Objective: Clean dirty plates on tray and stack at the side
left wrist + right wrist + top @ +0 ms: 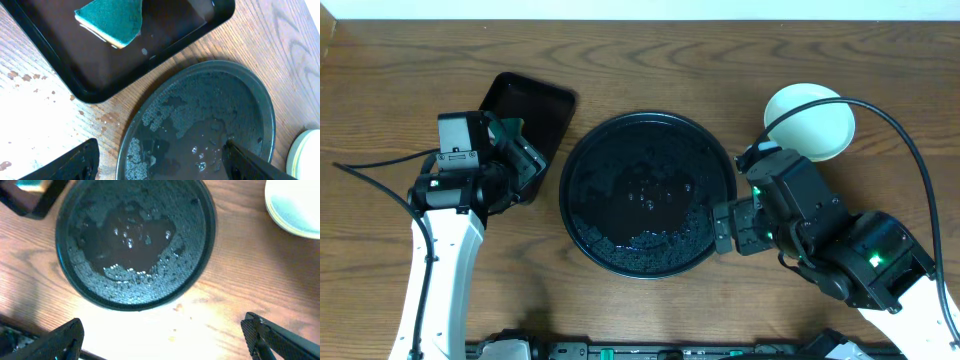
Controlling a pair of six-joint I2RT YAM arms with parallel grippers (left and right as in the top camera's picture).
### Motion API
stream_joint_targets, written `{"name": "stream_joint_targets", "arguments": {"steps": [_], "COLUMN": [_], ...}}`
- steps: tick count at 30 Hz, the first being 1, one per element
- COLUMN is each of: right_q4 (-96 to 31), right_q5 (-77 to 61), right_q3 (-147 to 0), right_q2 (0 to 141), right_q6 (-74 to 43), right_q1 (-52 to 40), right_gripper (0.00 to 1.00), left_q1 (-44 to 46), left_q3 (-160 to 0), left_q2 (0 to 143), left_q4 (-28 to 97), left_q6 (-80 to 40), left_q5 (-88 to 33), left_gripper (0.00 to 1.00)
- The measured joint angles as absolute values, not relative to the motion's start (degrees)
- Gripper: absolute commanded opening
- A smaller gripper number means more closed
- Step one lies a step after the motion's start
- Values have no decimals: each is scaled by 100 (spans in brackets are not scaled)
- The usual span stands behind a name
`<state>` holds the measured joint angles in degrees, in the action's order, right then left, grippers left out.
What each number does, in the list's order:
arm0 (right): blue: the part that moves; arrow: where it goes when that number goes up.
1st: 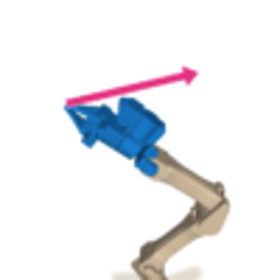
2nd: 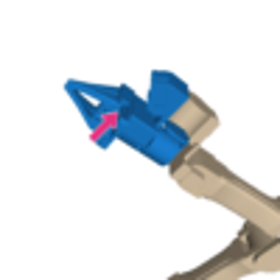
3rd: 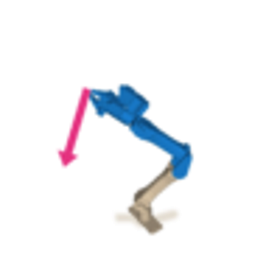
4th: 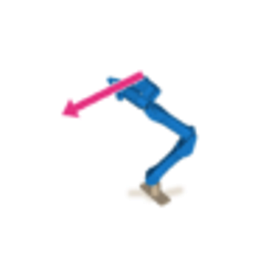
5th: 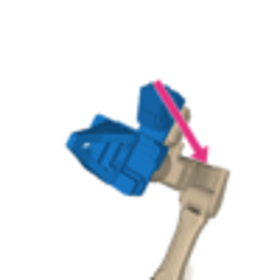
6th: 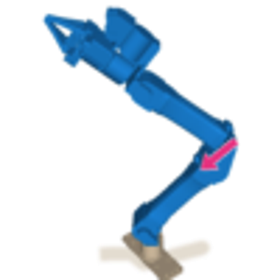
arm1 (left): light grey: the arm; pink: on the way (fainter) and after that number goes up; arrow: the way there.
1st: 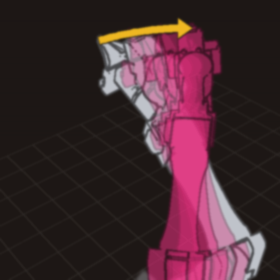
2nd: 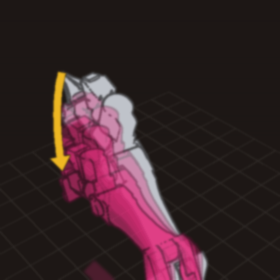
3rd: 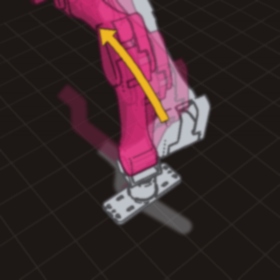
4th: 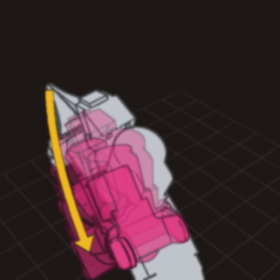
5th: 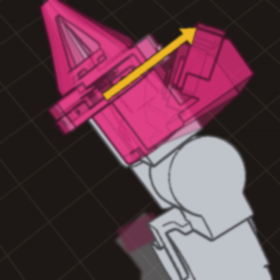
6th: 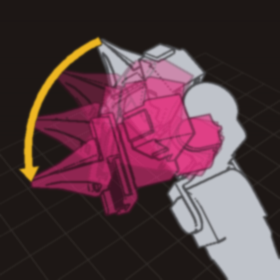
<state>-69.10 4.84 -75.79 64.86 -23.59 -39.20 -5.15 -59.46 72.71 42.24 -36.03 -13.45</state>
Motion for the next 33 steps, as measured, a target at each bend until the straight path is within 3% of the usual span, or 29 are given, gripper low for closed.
{"name": "stream_joint_targets", "arguments": {"steps": [24,33], "right_q4": [-7098,-6578], "right_q5": [530,834], "right_q3": [-7579,-7360], "right_q2": [6560,6552], "right_q6": [-2359,-2359], "right_q1": [-3920,-3863], "right_gripper": [99,99], "left_q1": [-515,-515], "left_q3": [-5946,-5946], "left_q2": [7271,7271], "left_q4": [4222,4222], "left_q6": [-3603,-3603], "left_q5": [-1345,-1350], "left_gripper": [80,80]}}
